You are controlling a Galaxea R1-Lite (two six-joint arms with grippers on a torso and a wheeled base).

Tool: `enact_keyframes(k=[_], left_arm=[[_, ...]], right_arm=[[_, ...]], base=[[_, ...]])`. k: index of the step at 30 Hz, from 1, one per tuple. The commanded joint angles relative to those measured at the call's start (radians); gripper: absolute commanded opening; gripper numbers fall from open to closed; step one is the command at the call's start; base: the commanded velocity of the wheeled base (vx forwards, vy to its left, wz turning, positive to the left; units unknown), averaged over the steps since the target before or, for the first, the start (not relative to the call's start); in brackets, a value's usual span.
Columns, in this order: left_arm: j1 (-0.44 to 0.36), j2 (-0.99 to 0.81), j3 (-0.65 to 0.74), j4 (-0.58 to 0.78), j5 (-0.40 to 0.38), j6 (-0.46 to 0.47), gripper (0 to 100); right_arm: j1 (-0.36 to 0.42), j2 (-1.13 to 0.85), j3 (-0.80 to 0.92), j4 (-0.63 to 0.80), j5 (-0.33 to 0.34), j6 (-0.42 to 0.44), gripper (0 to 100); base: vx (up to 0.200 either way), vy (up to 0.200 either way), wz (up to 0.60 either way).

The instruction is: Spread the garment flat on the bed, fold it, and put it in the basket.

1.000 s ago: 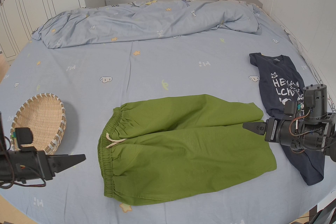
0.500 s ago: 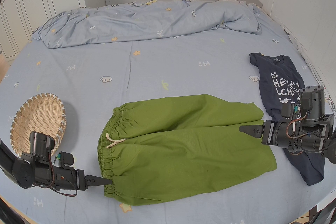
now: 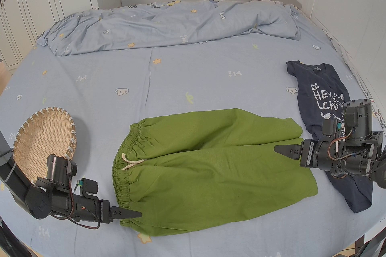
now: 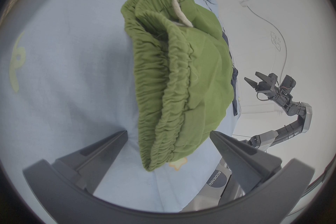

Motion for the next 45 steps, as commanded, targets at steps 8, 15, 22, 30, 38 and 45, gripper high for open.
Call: enact_keyframes(k=[8,15,22,30,38,45], left_arm=[[-0.012,-0.028,0.01,0.005,-0.02,-0.009,100],[-0.009,-0.04,0.011,0.005,-0.076,-0.035,0],[0.001,-0.04,0.025,0.005,-0.076,-0.034,0],[0.154,-0.114,0.083,0.011,-0.063,-0.023,0],[0.306,-0.171,0.126,0.025,-0.063,0.003,0],[0.314,-0.171,0.163,0.031,-0.063,0.037,0]], right_arm=[[0.0,0.003,0.002,0.0,0.0,0.0,100],[0.0,0.0,0.003,0.0,-0.003,-0.002,100],[0.0,-0.001,0.005,0.0,-0.003,-0.003,100],[-0.036,-0.03,0.026,0.021,0.008,-0.012,100],[-0.274,-0.032,0.031,0.233,0.264,-0.1,100],[-0.351,-0.015,0.098,0.296,0.442,-0.186,100]], base=[[0.0,0.0,0.0],[0.0,0.0,0.0],[0.0,0.0,0.0],[0.0,0.0,0.0],[0.0,0.0,0.0],[0.0,0.0,0.0]])
